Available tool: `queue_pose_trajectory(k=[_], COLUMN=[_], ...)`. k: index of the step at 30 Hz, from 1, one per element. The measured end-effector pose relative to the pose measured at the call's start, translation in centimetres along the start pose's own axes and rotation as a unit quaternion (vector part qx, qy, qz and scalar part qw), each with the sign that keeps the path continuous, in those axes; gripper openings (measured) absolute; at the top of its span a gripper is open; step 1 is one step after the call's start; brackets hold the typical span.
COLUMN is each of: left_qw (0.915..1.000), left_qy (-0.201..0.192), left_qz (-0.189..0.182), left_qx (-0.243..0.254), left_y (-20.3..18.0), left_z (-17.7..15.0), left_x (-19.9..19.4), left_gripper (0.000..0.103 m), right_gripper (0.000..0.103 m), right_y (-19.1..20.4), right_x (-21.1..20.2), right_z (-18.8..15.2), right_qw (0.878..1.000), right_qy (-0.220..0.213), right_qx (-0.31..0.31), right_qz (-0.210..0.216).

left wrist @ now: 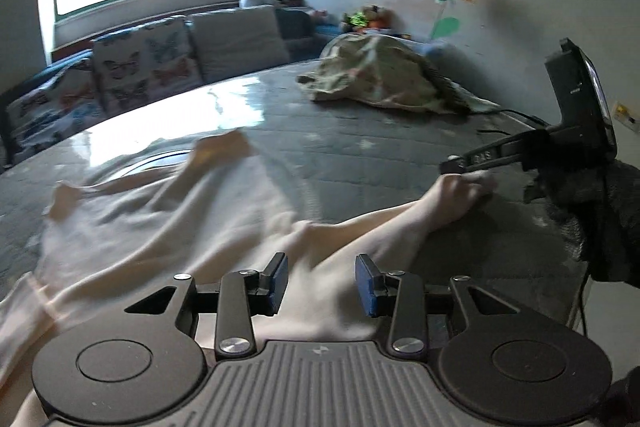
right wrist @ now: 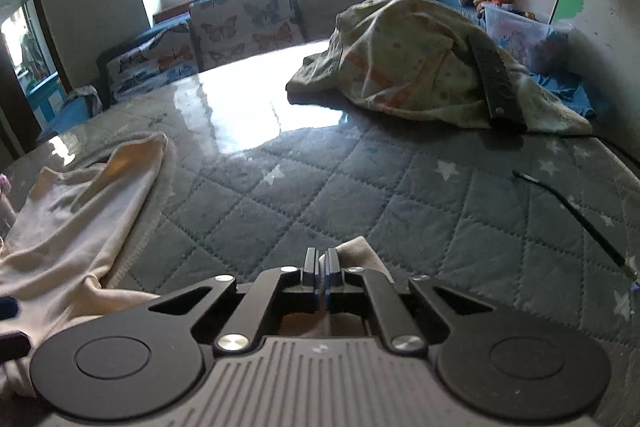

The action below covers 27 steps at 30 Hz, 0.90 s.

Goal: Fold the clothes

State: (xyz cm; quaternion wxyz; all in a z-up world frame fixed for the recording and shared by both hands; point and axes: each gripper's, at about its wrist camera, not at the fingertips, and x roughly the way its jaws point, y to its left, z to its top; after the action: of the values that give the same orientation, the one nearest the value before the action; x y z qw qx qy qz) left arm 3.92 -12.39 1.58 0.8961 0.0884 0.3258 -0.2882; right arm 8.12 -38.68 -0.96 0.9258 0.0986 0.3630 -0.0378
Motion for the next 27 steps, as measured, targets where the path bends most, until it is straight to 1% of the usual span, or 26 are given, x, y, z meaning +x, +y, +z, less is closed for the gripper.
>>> queue_pose_trajectory(k=[3,7,9,10,15,17,18,21,24,25,26,27], left_qw=[0.9999,0.9994,0.9991,0.9989,0.9971,0.9964,0.9963,0.9969,0.9978,0.9981,0.9985,0.9988], left_qy=[0.004,0.013,0.016,0.019,0.037,0.041,0.040,0.034,0.027,0.024,0.020,0.017], left_qz=[-0.011,-0.024,-0.032,-0.038,-0.067,-0.074,-0.075,-0.071,-0.061,-0.057,-0.050,-0.044], left_qx=[-0.005,-0.021,-0.023,-0.021,0.000,0.010,0.012,0.005,-0.004,-0.008,-0.010,-0.012], left_y=[0.0,0.3,0.3,0.2,-1.0,-1.5,-1.6,-1.5,-1.0,-0.7,-0.4,0.0], left_z=[0.2,0.2,0.0,-0.2,-1.0,-1.2,-1.2,-1.1,-0.9,-0.9,-0.8,-0.7], left_x=[1.1,2.2,2.4,2.5,2.9,3.1,3.1,2.8,2.2,1.9,1.6,1.3], left_gripper=[0.040,0.040,0.040,0.040,0.040,0.040,0.040,0.041,0.045,0.049,0.054,0.056], right_gripper=[0.002,0.002,0.002,0.002,0.003,0.004,0.005,0.007,0.013,0.017,0.019,0.019], right_y=[-0.3,-0.6,-1.0,-1.4,-4.6,-5.4,-5.6,-4.1,-2.2,-1.4,-1.0,-0.5], right_x=[-1.3,-4.9,-6.2,-6.5,-5.8,-5.8,-5.8,-5.3,-3.6,-2.5,-1.8,-1.2], right_z=[0.6,2.0,1.9,1.7,-0.5,-0.6,-0.6,0.0,0.2,0.2,0.2,0.2], right_qw=[0.999,0.994,0.993,0.993,0.998,0.997,0.997,0.999,0.999,0.999,0.999,0.999], right_qy=[-0.030,-0.097,-0.110,-0.109,-0.048,-0.040,-0.038,-0.038,-0.023,-0.012,-0.006,0.001], right_qx=[0.005,0.009,0.014,0.018,0.047,0.056,0.058,0.029,-0.003,-0.015,-0.020,-0.025], right_qz=[0.014,0.044,0.045,0.041,-0.021,-0.029,-0.030,-0.002,0.023,0.030,0.031,0.032])
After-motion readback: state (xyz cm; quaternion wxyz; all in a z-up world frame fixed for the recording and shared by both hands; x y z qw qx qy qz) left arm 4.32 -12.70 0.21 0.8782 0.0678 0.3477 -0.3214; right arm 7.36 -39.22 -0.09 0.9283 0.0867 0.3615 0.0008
